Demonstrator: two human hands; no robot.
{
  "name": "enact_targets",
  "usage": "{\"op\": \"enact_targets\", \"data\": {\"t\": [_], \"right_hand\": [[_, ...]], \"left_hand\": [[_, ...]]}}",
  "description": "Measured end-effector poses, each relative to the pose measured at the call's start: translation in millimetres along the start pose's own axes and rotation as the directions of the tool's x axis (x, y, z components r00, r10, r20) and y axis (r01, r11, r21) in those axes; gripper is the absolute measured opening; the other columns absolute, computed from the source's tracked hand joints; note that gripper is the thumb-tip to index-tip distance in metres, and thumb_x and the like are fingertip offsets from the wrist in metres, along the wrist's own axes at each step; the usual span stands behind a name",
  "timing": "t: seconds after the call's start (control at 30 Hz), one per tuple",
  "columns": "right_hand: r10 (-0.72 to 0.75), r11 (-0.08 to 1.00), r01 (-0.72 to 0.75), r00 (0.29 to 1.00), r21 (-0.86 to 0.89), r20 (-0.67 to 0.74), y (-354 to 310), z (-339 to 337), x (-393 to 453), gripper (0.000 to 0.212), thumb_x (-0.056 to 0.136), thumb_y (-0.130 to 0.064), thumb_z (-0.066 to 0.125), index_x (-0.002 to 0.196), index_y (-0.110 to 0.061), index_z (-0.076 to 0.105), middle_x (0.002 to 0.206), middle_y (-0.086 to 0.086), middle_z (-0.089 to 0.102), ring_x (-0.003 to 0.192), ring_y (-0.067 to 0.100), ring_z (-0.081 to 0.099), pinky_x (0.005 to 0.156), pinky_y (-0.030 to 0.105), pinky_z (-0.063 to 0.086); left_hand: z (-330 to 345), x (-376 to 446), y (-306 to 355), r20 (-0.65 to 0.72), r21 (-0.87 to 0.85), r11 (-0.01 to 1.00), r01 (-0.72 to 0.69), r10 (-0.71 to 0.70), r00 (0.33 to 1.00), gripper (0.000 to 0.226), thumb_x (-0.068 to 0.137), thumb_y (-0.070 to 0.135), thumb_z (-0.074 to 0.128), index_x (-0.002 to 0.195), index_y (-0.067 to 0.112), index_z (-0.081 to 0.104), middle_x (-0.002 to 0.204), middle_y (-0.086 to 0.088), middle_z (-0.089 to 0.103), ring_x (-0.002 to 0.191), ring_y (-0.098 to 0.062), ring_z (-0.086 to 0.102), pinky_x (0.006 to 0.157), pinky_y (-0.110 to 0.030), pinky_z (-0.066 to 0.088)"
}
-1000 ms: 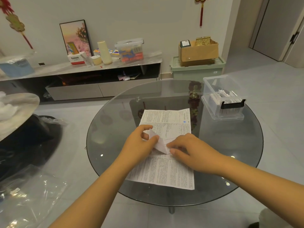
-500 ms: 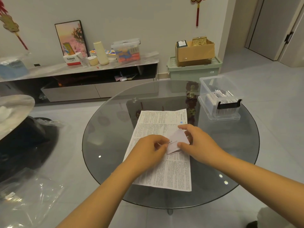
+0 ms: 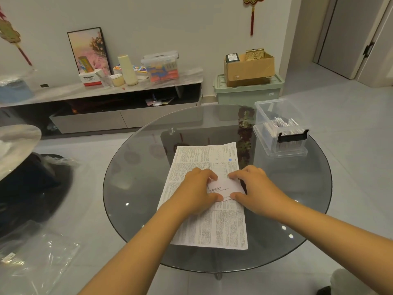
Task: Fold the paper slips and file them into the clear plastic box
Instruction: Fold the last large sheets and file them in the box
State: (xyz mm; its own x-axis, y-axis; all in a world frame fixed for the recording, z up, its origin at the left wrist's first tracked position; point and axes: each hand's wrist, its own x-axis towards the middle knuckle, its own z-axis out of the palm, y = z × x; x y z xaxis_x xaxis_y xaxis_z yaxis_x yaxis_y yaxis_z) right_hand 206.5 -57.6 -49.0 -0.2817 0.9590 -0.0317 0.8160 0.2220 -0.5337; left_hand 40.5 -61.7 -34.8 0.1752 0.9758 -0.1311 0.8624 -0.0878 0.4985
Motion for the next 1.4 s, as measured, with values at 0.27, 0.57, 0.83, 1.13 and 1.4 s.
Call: {"op": "enact_targets", "data": {"t": [0.27,0.57,0.83,1.13,1.4], "right_hand": [[0.025,0.988,-0.018,0.999,0.156,-0.043,4.7,-6.7,-1.3,0.053,0.086,-0.025,0.064,0.134,-0.023,0.043,0.109,-0.005,0.054,0.096,0.008,0.051,0.083,0.02,0.045],[0.106,0.908,-0.013,0.974,0.419,-0.199,7.2,-51.6,5.1,0.009,0.082,-0.011,0.069,0.089,-0.013,0.064,0.072,0.003,0.059,0.067,0.014,0.054,0.064,0.023,0.042],[0.278,0.778,-0.032,0.913,0.627,-0.298,9.6,-81.7,4.7,0.026,0.091,-0.035,0.056,0.083,-0.012,0.065,0.071,-0.003,0.064,0.063,0.012,0.058,0.056,0.019,0.04],[0.305,0.792,0.005,0.863,0.611,-0.403,31.1,-123.7,23.6,0.027,0.094,-0.023,0.052,0.079,-0.01,0.07,0.081,0.006,0.072,0.065,0.017,0.068,0.061,0.029,0.051],[0.28,0.958,-0.261,0.79,0.114,-0.545,77.4,-158.7,42.5,0.022,0.096,-0.017,0.043,0.089,-0.007,0.061,0.085,0.007,0.064,0.075,0.025,0.057,0.06,0.033,0.047]], "left_hand": [[-1.3,6.1,12.3,-0.023,-0.278,0.96,0.034,-0.042,0.999,0.016,0.079,0.024,0.074,0.087,0.024,0.061,0.09,0.007,0.06,0.077,-0.006,0.053,0.063,-0.017,0.041],[-7.5,9.1,46.2,-0.152,-0.653,0.757,-0.029,-0.094,0.984,0.005,0.086,0.024,0.066,0.089,0.021,0.069,0.088,0.003,0.068,0.079,-0.01,0.06,0.065,-0.019,0.044],[-3.6,21.0,81.7,-0.579,-0.602,0.714,-0.357,-0.082,0.811,0.018,0.082,0.014,0.07,0.083,0.031,0.073,0.082,0.014,0.068,0.08,0.003,0.061,0.066,-0.01,0.045],[1.8,70.9,116.3,-0.566,-0.236,0.816,-0.528,0.326,0.757,0.023,0.079,0.021,0.073,0.102,0.023,0.073,0.102,0.01,0.059,0.102,-0.003,0.05,0.082,-0.007,0.04],[-10.7,129.4,133.5,-0.21,0.057,0.831,-0.553,0.552,0.807,0.039,0.083,0.043,0.042,0.108,0.029,0.068,0.117,0.015,0.059,0.117,-0.002,0.043,0.102,-0.026,0.012]]}}
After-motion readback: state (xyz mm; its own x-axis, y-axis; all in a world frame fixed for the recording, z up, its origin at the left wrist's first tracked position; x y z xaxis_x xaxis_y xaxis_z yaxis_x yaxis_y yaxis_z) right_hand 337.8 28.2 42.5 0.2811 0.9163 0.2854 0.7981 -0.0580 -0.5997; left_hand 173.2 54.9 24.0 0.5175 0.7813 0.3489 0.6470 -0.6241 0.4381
